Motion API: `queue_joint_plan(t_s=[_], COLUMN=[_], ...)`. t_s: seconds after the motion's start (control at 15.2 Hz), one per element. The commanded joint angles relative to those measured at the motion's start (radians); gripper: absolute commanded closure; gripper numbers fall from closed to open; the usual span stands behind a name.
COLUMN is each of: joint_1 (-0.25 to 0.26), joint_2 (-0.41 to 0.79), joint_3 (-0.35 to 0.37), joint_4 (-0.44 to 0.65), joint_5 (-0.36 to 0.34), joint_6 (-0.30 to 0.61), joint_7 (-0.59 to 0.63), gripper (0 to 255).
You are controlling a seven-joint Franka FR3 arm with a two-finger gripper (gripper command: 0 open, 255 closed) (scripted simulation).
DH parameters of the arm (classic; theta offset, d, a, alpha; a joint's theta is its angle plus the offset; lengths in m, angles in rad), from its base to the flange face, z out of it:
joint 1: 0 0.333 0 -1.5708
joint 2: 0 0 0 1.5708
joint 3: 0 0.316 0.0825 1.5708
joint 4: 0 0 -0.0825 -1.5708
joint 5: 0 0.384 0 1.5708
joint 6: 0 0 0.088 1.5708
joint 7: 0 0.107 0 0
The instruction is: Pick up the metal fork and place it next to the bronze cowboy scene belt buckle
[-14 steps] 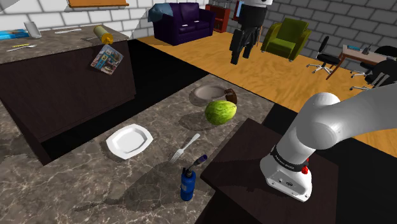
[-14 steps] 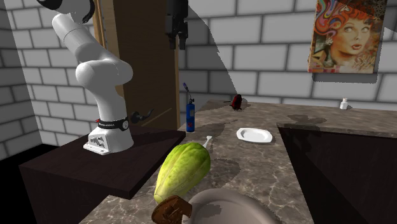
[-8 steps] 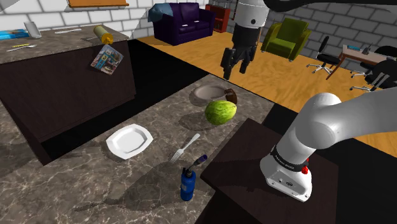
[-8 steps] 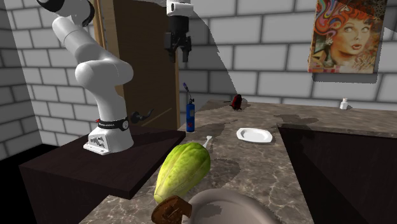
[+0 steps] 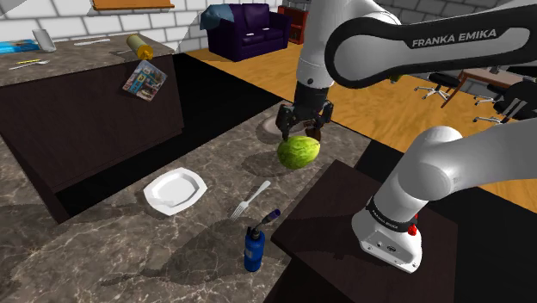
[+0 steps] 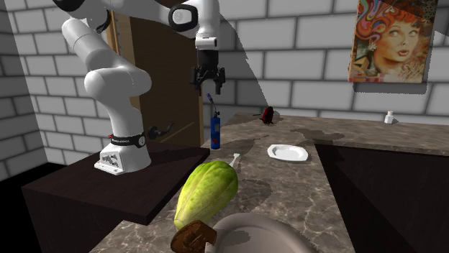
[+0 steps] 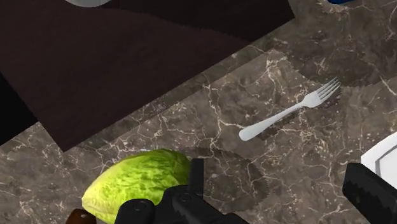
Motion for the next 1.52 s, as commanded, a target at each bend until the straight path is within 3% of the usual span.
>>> queue_joint_plan(t_s=[0.0,0.4,0.59,0.73,0.86,0.92,0.99,1.06,1.12,1.19,1.25,1.45], joint_1=[-0.020,-0.112,-0.206,-0.299,-0.432,-0.523,-0.633,-0.694,-0.661,-0.537,-0.455,-0.391], joint_2=[0.040,0.223,0.354,0.456,0.574,0.647,0.747,0.896,1.018,1.062,1.106,1.146], joint_3=[0.065,0.287,0.418,0.520,0.644,0.720,0.801,0.819,0.758,0.624,0.533,0.451], joint_4=[-0.028,-0.062,-0.050,-0.033,-0.010,0.005,0.025,0.058,0.097,0.126,0.154,0.163], joint_5=[0.030,0.086,0.061,0.002,-0.119,-0.225,-0.401,-0.676,-0.876,-0.934,-0.986,-1.049], joint_6=[0.080,0.322,0.449,0.534,0.613,0.648,0.670,0.655,0.621,0.623,0.622,0.645], joint_7=[0.109,0.442,0.632,0.782,0.972,1.098,1.273,1.518,1.705,1.791,1.870,1.913], gripper=[0,0,0,0,0,0,0,0,0,0,0,0])
